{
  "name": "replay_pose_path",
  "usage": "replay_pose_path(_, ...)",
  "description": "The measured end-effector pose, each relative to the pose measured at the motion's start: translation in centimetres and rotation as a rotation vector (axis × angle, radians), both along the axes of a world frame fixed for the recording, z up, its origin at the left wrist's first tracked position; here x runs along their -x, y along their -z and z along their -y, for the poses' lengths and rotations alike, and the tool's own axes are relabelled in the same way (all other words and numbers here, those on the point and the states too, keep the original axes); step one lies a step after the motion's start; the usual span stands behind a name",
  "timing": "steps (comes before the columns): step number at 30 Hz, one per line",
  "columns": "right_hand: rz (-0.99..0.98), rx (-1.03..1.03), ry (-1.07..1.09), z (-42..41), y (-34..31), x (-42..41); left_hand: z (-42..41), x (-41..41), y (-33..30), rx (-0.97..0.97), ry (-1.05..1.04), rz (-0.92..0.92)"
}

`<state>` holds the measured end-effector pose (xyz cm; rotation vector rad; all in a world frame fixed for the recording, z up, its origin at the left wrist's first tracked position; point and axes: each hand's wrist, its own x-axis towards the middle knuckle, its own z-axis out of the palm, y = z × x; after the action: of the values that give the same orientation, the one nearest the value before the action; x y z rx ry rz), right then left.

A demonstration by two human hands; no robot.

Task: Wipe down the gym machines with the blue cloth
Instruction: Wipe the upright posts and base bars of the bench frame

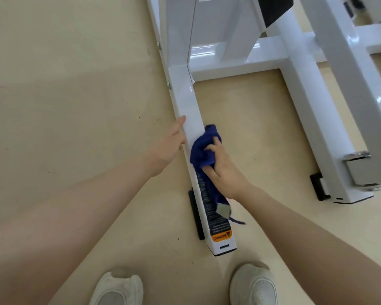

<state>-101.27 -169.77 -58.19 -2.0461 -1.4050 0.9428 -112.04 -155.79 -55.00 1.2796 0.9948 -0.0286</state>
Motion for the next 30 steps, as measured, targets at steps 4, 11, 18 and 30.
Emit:
replay_pose_path(4, -0.038, 0.037, 0.134, 0.7, -0.6, 2.1, -0.1, -0.6, -0.4, 0.005, -0.013, 0.009)
replay_pose_path(11, -0.131, 0.104, 0.218, -10.1, -1.1, -1.6, -1.8, -1.1, -0.1, 0.1, -0.17, -0.063)
replay_pose_path(18, 0.037, -0.026, 0.196, -10.4, -0.5, -1.9, -2.5, -1.5, 1.4, 0.04, -0.133, -0.054)
replay_pose_path(30, 0.084, -0.118, 0.415, -13.2, 0.5, -1.9, -2.7, -0.6, 1.7, -0.061, -0.017, -0.092)
